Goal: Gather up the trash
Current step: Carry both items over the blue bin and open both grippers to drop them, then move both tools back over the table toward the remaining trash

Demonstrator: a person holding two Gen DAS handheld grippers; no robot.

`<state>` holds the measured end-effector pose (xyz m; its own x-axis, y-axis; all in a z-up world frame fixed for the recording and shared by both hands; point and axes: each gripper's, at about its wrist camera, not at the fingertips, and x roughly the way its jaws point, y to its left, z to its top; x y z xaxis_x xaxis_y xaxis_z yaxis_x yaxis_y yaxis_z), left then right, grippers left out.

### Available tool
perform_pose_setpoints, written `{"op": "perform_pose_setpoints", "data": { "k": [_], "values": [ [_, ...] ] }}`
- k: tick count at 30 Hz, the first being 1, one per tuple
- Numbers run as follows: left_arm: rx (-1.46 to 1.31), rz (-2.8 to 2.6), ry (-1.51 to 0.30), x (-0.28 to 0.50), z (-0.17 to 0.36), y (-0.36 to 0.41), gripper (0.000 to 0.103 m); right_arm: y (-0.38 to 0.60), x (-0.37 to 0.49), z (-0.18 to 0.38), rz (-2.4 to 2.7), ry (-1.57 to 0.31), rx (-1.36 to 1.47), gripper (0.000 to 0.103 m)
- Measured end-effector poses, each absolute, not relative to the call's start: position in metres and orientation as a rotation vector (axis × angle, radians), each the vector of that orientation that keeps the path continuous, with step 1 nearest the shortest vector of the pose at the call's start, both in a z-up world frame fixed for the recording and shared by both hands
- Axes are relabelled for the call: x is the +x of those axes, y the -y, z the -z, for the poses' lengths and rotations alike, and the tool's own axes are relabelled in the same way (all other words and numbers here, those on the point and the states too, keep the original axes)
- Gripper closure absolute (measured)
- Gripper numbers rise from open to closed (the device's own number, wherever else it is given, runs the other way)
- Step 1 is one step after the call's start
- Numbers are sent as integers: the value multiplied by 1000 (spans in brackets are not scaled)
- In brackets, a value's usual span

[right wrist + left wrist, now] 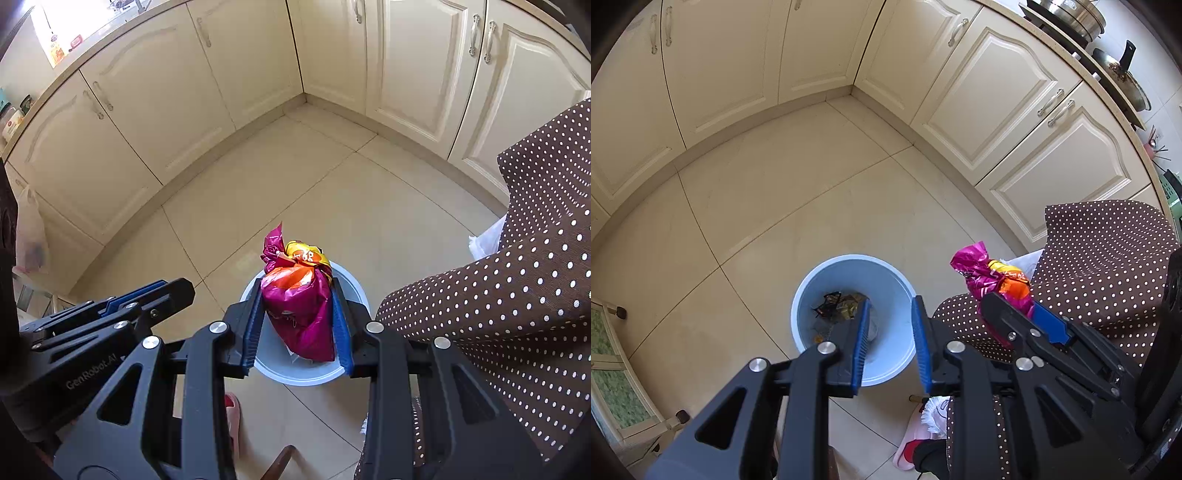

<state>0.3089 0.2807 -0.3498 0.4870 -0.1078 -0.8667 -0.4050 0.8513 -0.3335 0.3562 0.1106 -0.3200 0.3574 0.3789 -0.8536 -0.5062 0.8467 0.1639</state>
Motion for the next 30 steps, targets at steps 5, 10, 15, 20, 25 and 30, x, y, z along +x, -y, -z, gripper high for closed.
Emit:
{"op": "perform_pose_setpoints", "data": {
  "k": [5, 10, 15, 20, 25, 30],
  "values": [
    [-550, -202, -1050, 306, 346, -283, 80, -114, 356, 317, -582, -1052, -135, 68],
    [-553, -205, -1039, 303, 342, -284, 80, -114, 355, 313, -571, -1036, -135, 59],
    [-541, -202, -1021, 299, 331, -280, 80, -109, 353, 306, -568, -1026, -129, 57],
    [-523, -194, -988, 293, 311, -274, 80, -99, 347, 287, -566, -991, -121, 57],
    [-489, -181, -928, 283, 278, -258, 80, -79, 334, 254, -558, -922, -105, 57],
    [-436, -160, -854, 268, 236, -234, 80, -52, 318, 217, -537, -846, -80, 57]
  ]
}}
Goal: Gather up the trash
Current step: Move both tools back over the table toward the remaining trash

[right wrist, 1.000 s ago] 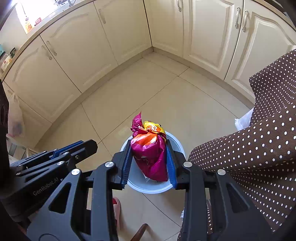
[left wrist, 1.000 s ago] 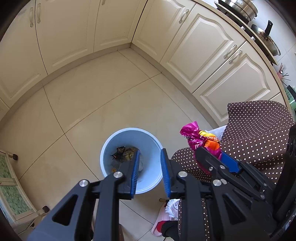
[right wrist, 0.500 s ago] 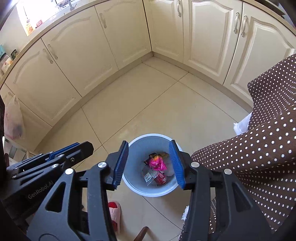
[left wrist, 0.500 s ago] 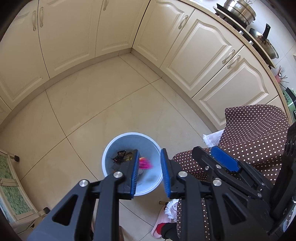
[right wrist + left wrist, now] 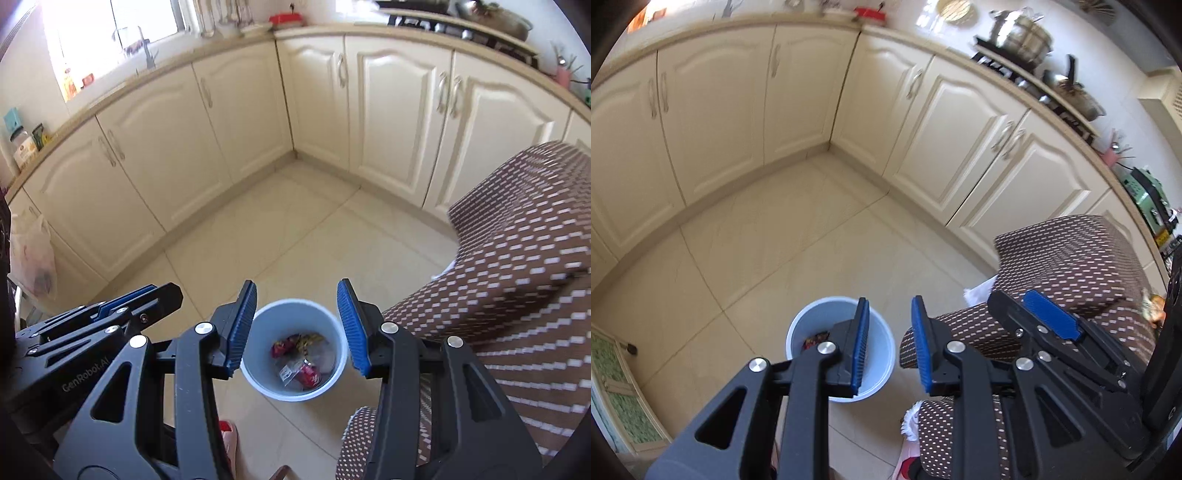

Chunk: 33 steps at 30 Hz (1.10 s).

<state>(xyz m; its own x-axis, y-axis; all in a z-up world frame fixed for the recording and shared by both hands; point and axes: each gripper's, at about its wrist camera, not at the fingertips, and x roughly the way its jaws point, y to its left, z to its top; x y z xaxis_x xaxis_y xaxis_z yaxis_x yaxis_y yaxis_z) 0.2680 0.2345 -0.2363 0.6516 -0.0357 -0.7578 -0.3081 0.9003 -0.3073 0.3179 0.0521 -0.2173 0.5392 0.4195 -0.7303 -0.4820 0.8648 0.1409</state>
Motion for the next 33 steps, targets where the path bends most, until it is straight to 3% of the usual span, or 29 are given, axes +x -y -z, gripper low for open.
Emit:
{"op": "perform_pose_setpoints", "data": {
  "k": [4, 16, 24, 33],
  "values": [
    [-399, -131, -787, 254, 201, -211, 80, -24, 298, 182, -513, -763, -54, 57],
    [-240, 57, -669, 239, 121, -87, 66, 119, 249, 106, -304, -567, 47, 51],
    [-103, 219, -725, 259, 119, 24, 57, 247, 242, 112, -53, -580, 154, 45],
    [-30, 312, -818, 304, 137, 84, 51, 331, 287, 150, 77, -759, 238, 43]
  ]
}}
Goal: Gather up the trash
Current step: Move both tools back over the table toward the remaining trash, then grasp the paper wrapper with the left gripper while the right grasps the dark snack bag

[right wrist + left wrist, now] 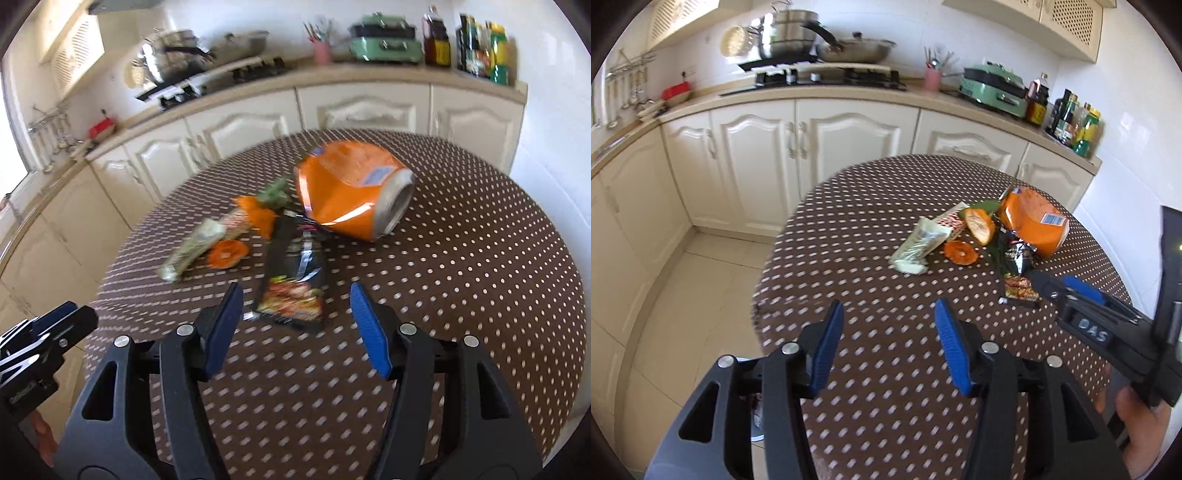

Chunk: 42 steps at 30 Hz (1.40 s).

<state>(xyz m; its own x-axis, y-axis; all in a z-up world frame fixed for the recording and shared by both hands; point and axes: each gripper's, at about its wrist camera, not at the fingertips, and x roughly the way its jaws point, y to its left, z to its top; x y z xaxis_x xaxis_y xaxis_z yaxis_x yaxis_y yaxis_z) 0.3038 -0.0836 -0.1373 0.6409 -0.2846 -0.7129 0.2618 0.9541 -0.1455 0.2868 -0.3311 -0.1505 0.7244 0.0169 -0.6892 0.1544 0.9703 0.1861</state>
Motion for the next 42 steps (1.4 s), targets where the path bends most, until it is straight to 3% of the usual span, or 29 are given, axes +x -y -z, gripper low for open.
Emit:
{"op": "perform_pose_setpoints", "data": {
  "k": [7, 10, 13, 24, 26, 27, 28, 31, 42],
  "values": [
    [-15, 323, -866, 342, 150, 104, 49, 343, 326, 169, 62, -852, 238, 45],
    [-8, 334, -889, 357, 156, 113, 49, 341, 336, 171, 69, -858, 197, 82],
    [-3, 342, -906, 369, 162, 119, 49, 343, 338, 169, 25, -840, 221, 91],
    [-3, 355, -933, 400, 181, 134, 50, 345, 301, 133, 31, -659, 219, 93],
    [23, 347, -924, 402, 181, 138, 69, 344, 302, 132, 26, -652, 225, 93],
    [26, 356, -920, 402, 181, 140, 83, 344, 303, 132, 24, -653, 223, 93],
    [21, 376, -916, 400, 180, 140, 87, 342, 304, 133, 19, -658, 220, 93],
    [11, 361, -881, 393, 176, 136, 93, 339, 306, 133, 12, -661, 221, 93],
    [-133, 312, -754, 341, 137, 69, 94, 294, 295, 111, -76, -618, 196, 93]
  ]
}}
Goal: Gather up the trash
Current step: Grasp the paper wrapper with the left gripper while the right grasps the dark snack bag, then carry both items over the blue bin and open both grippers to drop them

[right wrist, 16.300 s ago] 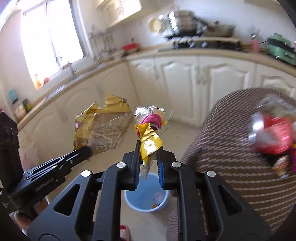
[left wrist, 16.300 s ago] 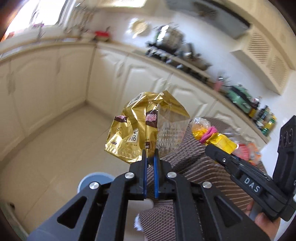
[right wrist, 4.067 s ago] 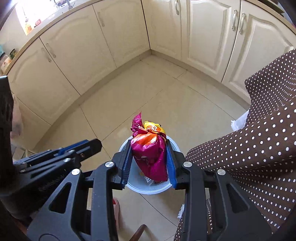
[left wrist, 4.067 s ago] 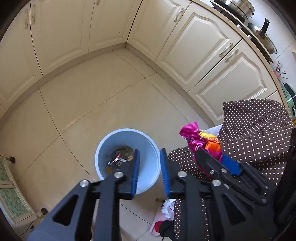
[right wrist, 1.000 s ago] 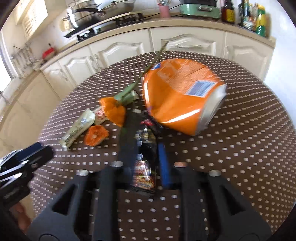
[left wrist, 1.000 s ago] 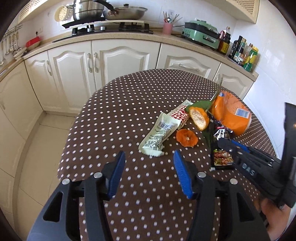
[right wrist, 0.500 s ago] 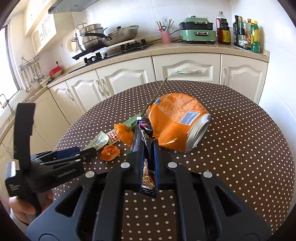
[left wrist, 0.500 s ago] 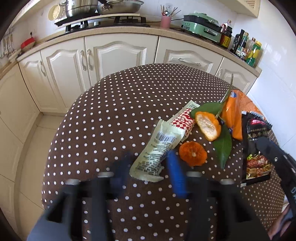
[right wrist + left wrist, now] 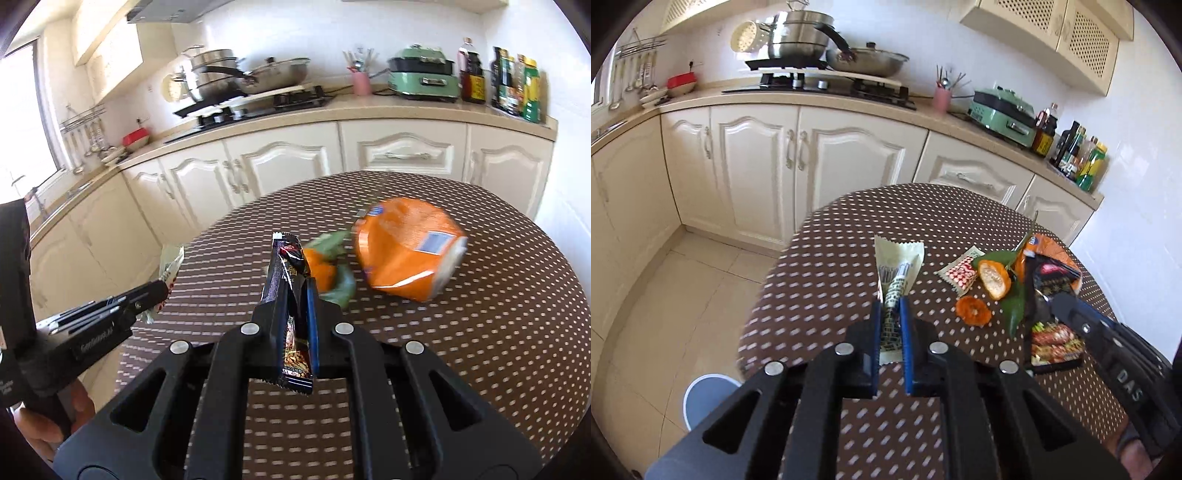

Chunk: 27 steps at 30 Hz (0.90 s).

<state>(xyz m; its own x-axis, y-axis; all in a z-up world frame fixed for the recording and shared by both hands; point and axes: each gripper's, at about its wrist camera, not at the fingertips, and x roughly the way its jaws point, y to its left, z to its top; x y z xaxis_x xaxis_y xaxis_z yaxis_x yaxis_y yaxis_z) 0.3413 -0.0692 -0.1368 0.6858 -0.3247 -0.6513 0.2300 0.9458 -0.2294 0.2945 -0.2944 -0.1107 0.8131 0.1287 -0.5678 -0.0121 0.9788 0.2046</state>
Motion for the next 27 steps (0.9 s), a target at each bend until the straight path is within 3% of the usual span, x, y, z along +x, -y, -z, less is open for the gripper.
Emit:
{"op": "perform_pose_setpoints", "data": {
  "k": [13, 27],
  "values": [
    [-268, 142, -793, 285, 159, -75, 94, 142, 286, 115, -346, -666, 106, 93],
    [-448, -82, -959, 272, 246, -224, 94, -23, 297, 196, -547, -833, -68, 93]
  ]
}}
